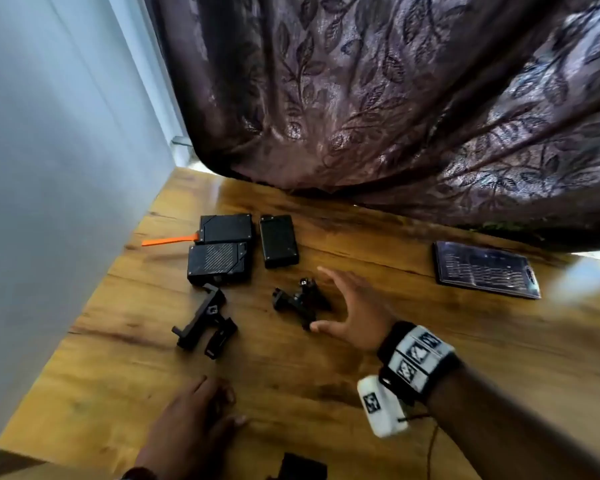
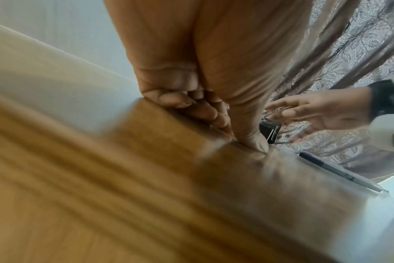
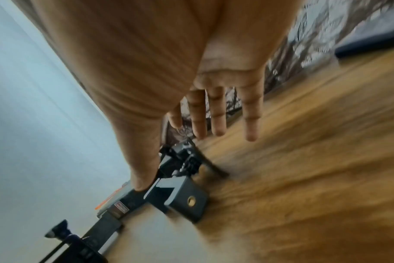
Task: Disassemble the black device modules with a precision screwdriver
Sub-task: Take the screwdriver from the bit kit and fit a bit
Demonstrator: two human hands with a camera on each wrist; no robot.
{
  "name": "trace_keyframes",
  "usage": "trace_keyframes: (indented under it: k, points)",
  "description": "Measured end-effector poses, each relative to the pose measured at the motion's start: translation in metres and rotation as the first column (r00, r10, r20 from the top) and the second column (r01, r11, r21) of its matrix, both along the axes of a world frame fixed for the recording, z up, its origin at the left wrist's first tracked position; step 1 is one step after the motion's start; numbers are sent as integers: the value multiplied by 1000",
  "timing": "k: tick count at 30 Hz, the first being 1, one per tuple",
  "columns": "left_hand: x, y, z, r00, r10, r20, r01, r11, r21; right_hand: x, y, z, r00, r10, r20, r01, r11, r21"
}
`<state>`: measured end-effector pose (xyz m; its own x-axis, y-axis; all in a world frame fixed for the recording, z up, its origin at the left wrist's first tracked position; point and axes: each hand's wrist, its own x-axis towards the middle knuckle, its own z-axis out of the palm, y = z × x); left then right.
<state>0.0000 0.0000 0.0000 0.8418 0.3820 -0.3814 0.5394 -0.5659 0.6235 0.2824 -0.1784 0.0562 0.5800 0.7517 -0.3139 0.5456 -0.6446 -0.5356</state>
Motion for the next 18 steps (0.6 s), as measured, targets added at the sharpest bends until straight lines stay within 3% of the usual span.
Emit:
trace_keyframes:
  k: [4, 9, 14, 18]
  points:
    - [-3, 2, -2, 999, -47, 16, 48, 999, -12, -5, 36, -17, 999, -32, 6, 32, 994, -108]
    - [-1, 7, -6, 996, -71, -53, 72, 997, 15, -6, 40, -32, 995, -100, 28, 103, 989, -111]
    - [16, 15, -8, 981, -165, -98, 165, 986, -7, -16, -12, -31, 983, -182, -6, 181, 979, -97]
    - [53, 8, 0, 940, -326, -98, 314, 942, -118, -26, -85, -27, 946, -325, -13, 322, 940, -115]
